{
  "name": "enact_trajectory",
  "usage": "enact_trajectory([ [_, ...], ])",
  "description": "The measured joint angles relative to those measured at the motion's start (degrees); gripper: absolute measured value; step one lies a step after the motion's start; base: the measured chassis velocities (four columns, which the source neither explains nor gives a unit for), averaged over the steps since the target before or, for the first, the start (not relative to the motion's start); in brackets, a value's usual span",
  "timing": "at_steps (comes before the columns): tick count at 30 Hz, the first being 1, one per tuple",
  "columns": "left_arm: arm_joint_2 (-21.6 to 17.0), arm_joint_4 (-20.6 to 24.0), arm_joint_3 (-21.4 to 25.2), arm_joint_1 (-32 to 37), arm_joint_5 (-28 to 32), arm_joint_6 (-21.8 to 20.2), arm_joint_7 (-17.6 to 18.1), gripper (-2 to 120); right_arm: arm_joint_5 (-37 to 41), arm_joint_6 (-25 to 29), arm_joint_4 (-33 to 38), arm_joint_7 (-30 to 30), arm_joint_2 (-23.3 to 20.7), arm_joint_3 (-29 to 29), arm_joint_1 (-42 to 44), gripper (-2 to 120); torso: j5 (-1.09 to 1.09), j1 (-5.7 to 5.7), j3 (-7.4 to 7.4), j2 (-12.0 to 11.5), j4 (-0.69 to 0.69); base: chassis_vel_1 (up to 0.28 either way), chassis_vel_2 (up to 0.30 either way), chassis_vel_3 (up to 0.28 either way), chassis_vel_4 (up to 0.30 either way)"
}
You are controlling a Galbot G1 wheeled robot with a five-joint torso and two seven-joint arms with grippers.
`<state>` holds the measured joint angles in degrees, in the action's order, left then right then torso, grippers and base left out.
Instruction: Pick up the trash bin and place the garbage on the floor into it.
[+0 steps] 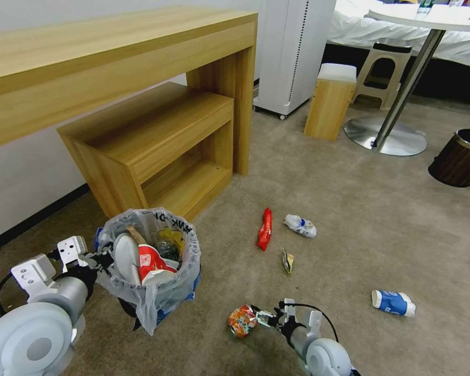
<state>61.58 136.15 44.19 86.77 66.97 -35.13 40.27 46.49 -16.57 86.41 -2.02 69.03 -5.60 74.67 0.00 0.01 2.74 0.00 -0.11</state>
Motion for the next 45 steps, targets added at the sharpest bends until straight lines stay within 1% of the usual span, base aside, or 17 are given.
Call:
enact_trajectory([
  [9, -0.11, -0.58, 0.0, -0.27, 0.1, 0.11, -0.45, 2, 0.59, 0.01, -1.67, 0.3, 0.06, 1.32, 1.05, 100, -0.01, 0.0, 0.0, 0.0, -0.01, 0.0, 0.0, 0.0, 0.0],
  [17, -0.4, -0.71, -0.05, -0.3, 0.14, 0.22, -0.6, 2, 1.17, 0.9, -3.47, 1.54, 2.1, 2.21, 0.3, 100, 0.0, 0.0, 0.0, 0.0, 0.0, 0.0, 0.0, 0.0, 0.0],
  [22, -0.63, -0.65, 0.19, -0.18, 0.22, 0.28, -0.61, 2, 0.6, 1.77, -4.01, 3.28, 3.08, 2.44, -0.19, 100, 0.0, 0.0, 0.0, 0.0, 0.0, 0.0, 0.0, 0.0, 0.0],
  [24, -0.74, -0.62, 0.25, -0.15, 0.23, 0.3, -0.61, 2, -0.34, 2.56, -4.1, 5.7, 3.54, 2.63, -0.28, 100, -0.01, 0.0, 0.0, 0.0, 0.0, 0.0, 0.0, 0.0, 0.0],
  [28, -0.78, -0.62, 0.24, -0.3, 0.27, 0.31, -0.61, 2, -1.18, 3.04, -4.29, 7.31, 3.79, 2.67, -0.42, 100, -0.01, 0.0, 0.0, 0.01, 0.0, 0.0, 0.0, 0.0, 0.0],
  [41, -0.65, -0.91, -0.06, -0.46, 0.27, 0.4, -0.67, 2, -2.33, 3.07, -5.95, 7.47, 4.45, 2.52, -0.94, 100, -0.02, 0.0, 0.0, 0.01, 0.0, 0.0, 0.0, 0.0, 0.0],
  [43, -0.54, -0.95, -0.05, -0.45, 0.22, 0.44, -0.69, 2, -2.41, 3.07, -6.13, 7.49, 4.5, 2.61, -1.14, 95, -0.01, 0.0, 0.0, 0.0, 0.0, 0.0, 0.0, 0.0, 0.0],
  [44, -0.46, -0.96, -0.07, -0.44, 0.17, 0.47, -0.7, 2, -2.42, 3.07, -6.2, 7.5, 4.55, 2.69, -1.28, 89, 0.0, 0.0, 0.0, 0.0, 0.0, 0.0, 0.0, 0.0, 0.0],
  [45, -0.46, -0.96, -0.07, -0.44, 0.17, 0.47, -0.7, 2, -2.42, 3.07, -6.2, 7.5, 4.55, 2.69, -1.28, 89, 0.0, 0.0, 0.0, 0.0, 0.0, 0.0, 0.0, 0.0, 0.0],
])
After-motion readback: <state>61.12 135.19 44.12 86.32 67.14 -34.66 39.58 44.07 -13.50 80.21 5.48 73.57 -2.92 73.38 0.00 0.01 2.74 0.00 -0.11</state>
